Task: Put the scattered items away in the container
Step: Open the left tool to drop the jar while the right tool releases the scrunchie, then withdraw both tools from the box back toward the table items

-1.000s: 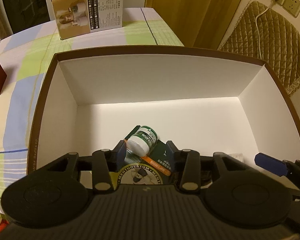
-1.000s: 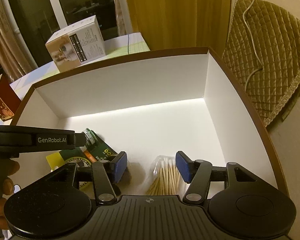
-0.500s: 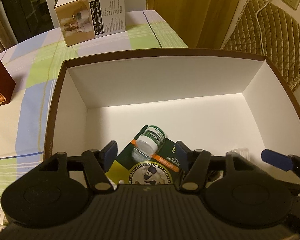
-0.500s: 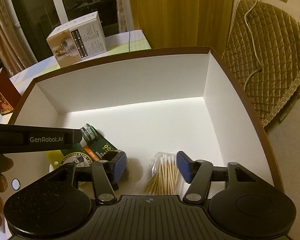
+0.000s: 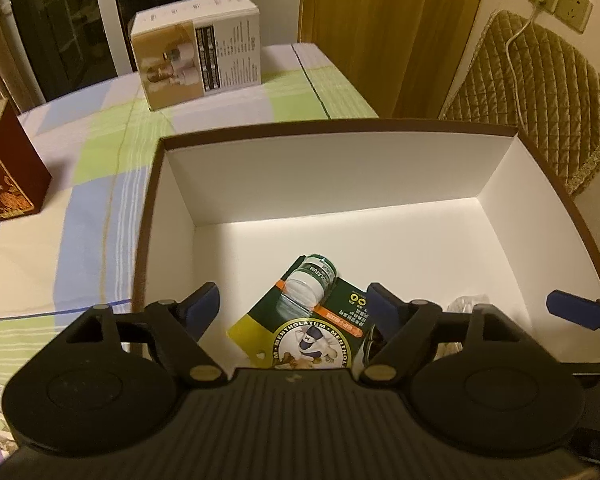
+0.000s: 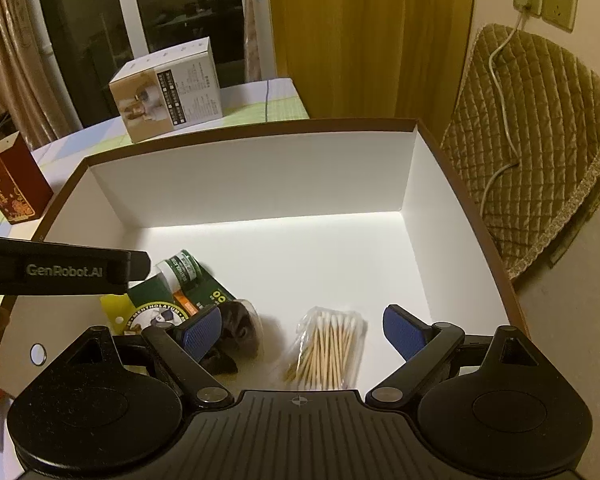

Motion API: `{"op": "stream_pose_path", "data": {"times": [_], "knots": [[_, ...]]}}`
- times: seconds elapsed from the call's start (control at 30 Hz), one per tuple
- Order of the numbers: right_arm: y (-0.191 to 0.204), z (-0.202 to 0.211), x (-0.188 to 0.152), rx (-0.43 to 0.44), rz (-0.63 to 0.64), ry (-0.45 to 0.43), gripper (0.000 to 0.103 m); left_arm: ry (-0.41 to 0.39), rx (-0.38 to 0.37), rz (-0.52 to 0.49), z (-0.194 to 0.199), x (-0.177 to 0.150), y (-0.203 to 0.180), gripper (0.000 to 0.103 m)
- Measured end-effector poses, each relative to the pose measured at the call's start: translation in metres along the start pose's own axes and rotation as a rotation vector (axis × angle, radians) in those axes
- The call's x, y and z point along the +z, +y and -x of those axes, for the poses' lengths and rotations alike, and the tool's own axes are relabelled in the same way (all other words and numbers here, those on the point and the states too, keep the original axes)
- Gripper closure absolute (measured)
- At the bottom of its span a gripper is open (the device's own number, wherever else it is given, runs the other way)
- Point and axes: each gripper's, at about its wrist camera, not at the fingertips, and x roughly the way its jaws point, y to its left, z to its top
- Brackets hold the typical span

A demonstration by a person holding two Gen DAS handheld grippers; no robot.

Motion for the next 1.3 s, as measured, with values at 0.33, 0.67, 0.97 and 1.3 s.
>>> {"op": "stream_pose_path", "data": {"times": [0.33, 0.67, 0.97, 1.3], "knots": [[-0.001, 0.036, -0.006, 0.010, -0.032, -0.115, 0.000, -0.058, -0.002, 0.018, 0.037, -0.015, 0.005, 0.016], [0.000, 0.065, -0.017, 0.011, -0.045, -0.173, 0.000, -0.118, 0.020, -0.005, 0.068, -0.030, 0.005, 0.015], [0.001, 0.094, -0.036, 0.013, -0.045, -0.206, 0.000, -0.134, 0.016, -0.030, 0.094, -0.053, 0.004, 0.012], [0.005, 0.110, -0.058, 0.032, -0.049, -0.180, 0.000, -0.109, 0.020, -0.077, 0.109, -0.084, -0.001, 0.012]]}}
